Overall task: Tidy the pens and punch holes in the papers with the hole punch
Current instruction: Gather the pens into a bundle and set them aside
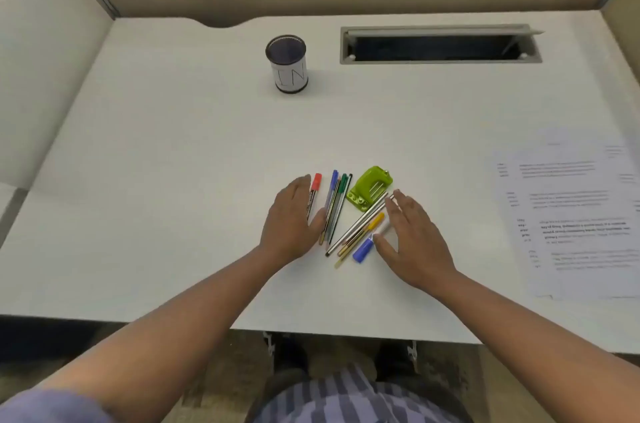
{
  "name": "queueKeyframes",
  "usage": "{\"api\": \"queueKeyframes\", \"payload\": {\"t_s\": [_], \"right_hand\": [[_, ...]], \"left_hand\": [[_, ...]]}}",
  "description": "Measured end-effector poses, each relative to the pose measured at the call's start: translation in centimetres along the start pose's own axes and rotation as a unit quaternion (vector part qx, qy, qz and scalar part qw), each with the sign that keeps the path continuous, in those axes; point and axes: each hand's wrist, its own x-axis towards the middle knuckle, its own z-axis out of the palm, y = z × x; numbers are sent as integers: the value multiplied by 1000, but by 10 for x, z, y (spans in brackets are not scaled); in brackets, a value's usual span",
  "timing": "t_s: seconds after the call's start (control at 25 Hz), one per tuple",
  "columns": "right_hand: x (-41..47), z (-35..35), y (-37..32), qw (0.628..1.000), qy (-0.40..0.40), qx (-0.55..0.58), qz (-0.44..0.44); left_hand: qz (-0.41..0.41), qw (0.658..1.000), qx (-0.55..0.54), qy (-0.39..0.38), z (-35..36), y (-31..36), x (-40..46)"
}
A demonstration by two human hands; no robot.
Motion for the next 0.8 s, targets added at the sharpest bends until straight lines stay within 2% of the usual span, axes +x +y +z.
{"api": "queueKeyframes", "payload": {"t_s": [0.12,0.28,0.6,0.8], "right_hand": [[-9,8,1,1000,-7,-2,-8],[-20,15,-1,999,-14,-24,-23],[-5,7,7,977,57,-145,-147],[5,-5,15,970,15,-179,-164]], "left_hand": [[-51,997,-52,-14,8,-5,-12],[-63,993,-95,-16,14,-7,-20],[-143,987,-78,-3,6,-1,6],[-188,977,-91,-39,-4,-5,14]]}}
